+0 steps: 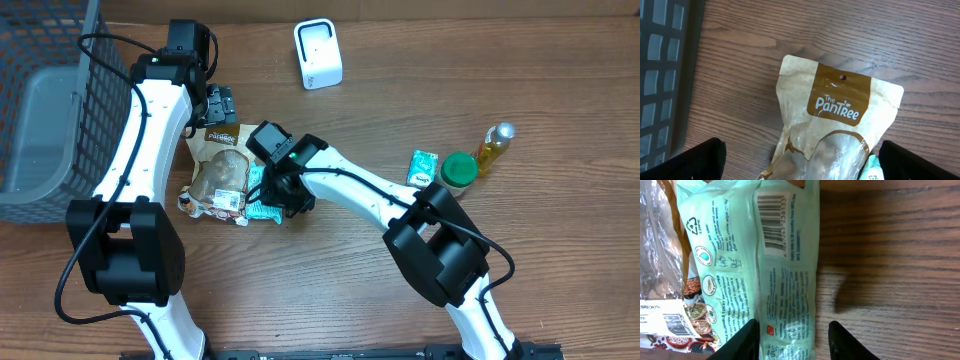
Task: Scan the item barcode
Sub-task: 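Lower the right gripper onto the mint-green packet and close it, then lift the mint-green packet and carry it toward the white scanner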
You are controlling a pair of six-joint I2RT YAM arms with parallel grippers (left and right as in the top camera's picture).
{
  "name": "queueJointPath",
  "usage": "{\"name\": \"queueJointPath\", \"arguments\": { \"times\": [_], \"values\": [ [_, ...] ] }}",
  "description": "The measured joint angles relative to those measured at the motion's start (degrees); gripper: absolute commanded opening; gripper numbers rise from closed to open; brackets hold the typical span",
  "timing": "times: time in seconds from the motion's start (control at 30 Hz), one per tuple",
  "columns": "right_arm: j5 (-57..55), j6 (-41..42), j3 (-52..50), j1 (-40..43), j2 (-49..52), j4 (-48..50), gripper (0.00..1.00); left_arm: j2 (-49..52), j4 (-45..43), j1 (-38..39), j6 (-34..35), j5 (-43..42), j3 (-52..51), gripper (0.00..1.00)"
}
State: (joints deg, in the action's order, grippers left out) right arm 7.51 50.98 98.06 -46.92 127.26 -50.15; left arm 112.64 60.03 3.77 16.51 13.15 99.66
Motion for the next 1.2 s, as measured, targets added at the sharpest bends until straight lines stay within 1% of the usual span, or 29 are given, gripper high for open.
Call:
{"name": "queueJointPath", "arguments": {
  "times": [0.6,0.67,0.8,1.03,1.2],
  "values": [
    [0.0,0.0,0.0,0.0,0.0,0.3,0.4,0.0,0.0,0.0,0.0,0.0,0.0,1.0],
    [0.0,0.0,0.0,0.0,0.0,0.3,0.35,0.0,0.0,0.0,0.0,0.0,0.0,1.0],
    [0.0,0.0,0.0,0.0,0.0,0.3,0.34,0.0,0.0,0.0,0.0,0.0,0.0,1.0],
    [-0.5,0.0,0.0,0.0,0.0,-0.2,0.25,0.0,0.0,0.0,0.0,0.0,0.0,1.0],
    [-2.7,0.0,0.0,0.0,0.0,-2.2,0.25,0.0,0.0,0.0,0.0,0.0,0.0,1.0]
  ]
}}
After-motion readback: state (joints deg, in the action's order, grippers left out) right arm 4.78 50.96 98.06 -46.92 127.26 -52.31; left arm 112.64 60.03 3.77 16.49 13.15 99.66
